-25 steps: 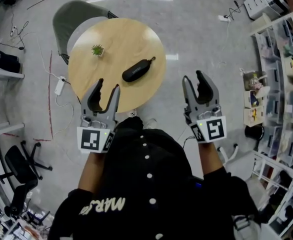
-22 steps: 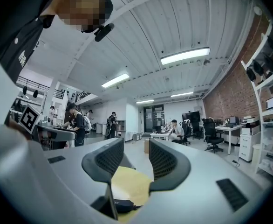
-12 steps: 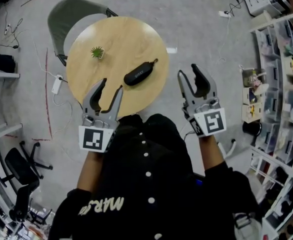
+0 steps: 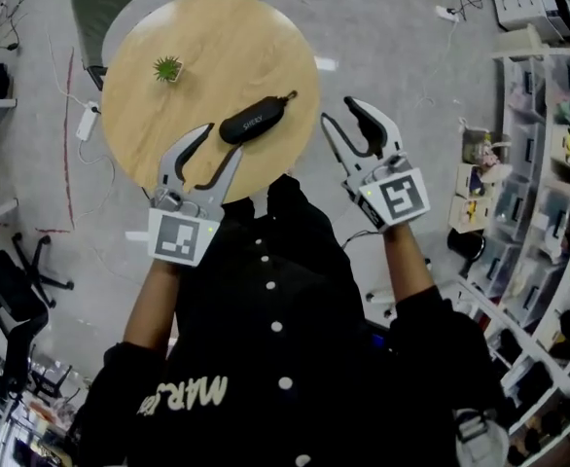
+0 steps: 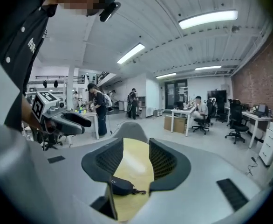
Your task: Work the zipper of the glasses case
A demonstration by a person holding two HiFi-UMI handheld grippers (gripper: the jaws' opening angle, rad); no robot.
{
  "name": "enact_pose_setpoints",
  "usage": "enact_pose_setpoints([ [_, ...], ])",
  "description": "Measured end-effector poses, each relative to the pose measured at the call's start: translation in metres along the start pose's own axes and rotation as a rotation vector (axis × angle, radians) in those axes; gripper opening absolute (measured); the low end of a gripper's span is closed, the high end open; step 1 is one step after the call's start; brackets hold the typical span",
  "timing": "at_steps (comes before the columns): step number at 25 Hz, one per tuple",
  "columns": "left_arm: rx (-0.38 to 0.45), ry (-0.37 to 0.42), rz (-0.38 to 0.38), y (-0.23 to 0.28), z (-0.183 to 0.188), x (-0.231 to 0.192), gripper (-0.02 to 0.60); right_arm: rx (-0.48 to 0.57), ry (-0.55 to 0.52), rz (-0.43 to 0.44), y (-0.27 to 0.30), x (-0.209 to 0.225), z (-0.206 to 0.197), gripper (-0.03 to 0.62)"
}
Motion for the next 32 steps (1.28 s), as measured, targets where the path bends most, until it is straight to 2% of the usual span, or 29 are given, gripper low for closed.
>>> enact_pose_setpoints([
  [6,-0.081,0.014,0.012,0.053,-0.029,-0.001,0.181,-0.159,-0.121,0.223,0.058,0.013,-0.041,0.163],
  [11,-0.189,0.141,0.011,0.093,-0.062,0.003,0.181,-0.249,-0.271,0.389,0.098,0.02,-0.082,0.164],
  [16,-0.347,0.257,-0.039,0.124,-0.107,0.003,0.181,-0.347,-0.482,0.529,0.139,0.021,-0.125,0.172],
  [24,-0.502,0.188,-0.145,0.165,-0.159,-0.004,0.175,-0.509,-0.744,0.733,0.18,0.018,-0.19,0.17],
  [29,-0.566,0.197,-0.197,0.174,-0.177,-0.003,0.166,-0.564,-0.815,0.832,0.194,0.013,-0.208,0.161],
  [32,-0.585,0.172,-0.211,0.179,-0.181,-0.005,0.152,-0.592,-0.876,0.879,0.197,0.011,-0.216,0.156],
])
Point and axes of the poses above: the fingertips, and each gripper's own axes: y forward along the fingers, x to its right, z out of its top, the point moved 1 cm from there along -y, backward along the fingers, and after that the axes turned 6 degrees about -x, right-handed, at the moved point
